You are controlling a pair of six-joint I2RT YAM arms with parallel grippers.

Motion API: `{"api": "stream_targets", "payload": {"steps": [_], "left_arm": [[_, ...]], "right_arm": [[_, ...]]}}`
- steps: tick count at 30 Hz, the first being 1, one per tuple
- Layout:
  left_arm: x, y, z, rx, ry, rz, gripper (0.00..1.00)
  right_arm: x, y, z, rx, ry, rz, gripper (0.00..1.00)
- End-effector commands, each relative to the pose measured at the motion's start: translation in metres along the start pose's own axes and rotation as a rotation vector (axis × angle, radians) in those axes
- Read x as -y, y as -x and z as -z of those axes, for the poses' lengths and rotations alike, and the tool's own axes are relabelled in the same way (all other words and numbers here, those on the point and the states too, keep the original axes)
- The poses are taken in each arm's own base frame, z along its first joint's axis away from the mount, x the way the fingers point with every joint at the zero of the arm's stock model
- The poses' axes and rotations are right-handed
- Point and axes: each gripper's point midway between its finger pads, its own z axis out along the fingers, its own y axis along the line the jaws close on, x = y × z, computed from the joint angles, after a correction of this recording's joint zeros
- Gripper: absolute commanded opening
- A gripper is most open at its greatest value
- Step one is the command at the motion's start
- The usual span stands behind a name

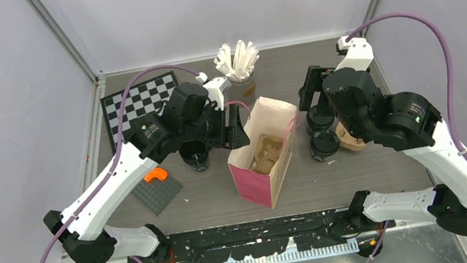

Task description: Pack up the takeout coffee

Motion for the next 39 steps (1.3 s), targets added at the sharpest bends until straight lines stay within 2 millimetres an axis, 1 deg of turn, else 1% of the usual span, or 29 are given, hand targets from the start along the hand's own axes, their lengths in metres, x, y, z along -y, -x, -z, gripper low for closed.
{"api": "stream_targets", "payload": {"steps": [1, 4, 7, 9, 12, 14, 16, 19, 21, 23, 25, 31, 35, 39], "left_arm": [[0.007, 0.010, 0.022, 0.049, -0.011, -0.029, 0.64], [0.002, 0.007, 0.024, 0.039, 0.014, -0.030, 0.67], [-0.005, 0.002, 0.028, 0.029, 0.049, -0.028, 0.69], [-0.007, -0.001, 0.031, 0.037, 0.053, -0.031, 0.70], [-0.013, -0.003, 0.035, 0.062, 0.073, -0.025, 0.71], [-0.013, -0.005, 0.036, 0.067, 0.067, -0.021, 0.73], [-0.011, -0.005, 0.037, 0.068, 0.057, -0.014, 0.75], [-0.009, -0.007, 0.036, 0.058, 0.047, -0.006, 0.77], [-0.009, -0.008, 0.037, 0.055, 0.046, -0.004, 0.79], [-0.009, -0.008, 0.038, 0.057, 0.048, -0.002, 0.84], [-0.010, -0.009, 0.039, 0.056, 0.049, -0.004, 0.85], [-0.011, -0.012, 0.035, 0.040, 0.053, -0.004, 0.86], [-0.009, -0.011, 0.032, 0.026, 0.043, 0.001, 0.85], [-0.011, -0.012, 0.031, 0.017, 0.055, -0.007, 0.85]], "right_arm": [[0.026, 0.018, -0.001, 0.081, -0.120, 0.037, 0.85], [0.043, 0.014, -0.014, 0.047, -0.182, 0.059, 0.87], [0.063, 0.000, -0.034, -0.040, -0.234, 0.045, 0.88], [0.075, -0.014, -0.049, -0.115, -0.250, 0.037, 0.89], [0.087, -0.041, -0.073, -0.235, -0.264, 0.056, 0.89], [0.095, -0.061, -0.091, -0.312, -0.276, 0.083, 0.89], [0.104, -0.076, -0.108, -0.367, -0.274, 0.083, 0.90], [0.106, -0.096, -0.129, -0.444, -0.217, 0.094, 0.91], [0.110, -0.104, -0.140, -0.490, -0.213, 0.112, 0.91], [0.117, -0.110, -0.147, -0.530, -0.234, 0.125, 0.91], [0.121, -0.114, -0.153, -0.552, -0.226, 0.138, 0.91], [0.127, -0.132, -0.168, -0.614, -0.166, 0.179, 0.91], [0.131, -0.139, -0.179, -0.645, -0.140, 0.200, 0.91], [0.138, -0.146, -0.189, -0.687, -0.132, 0.230, 0.91]]}}
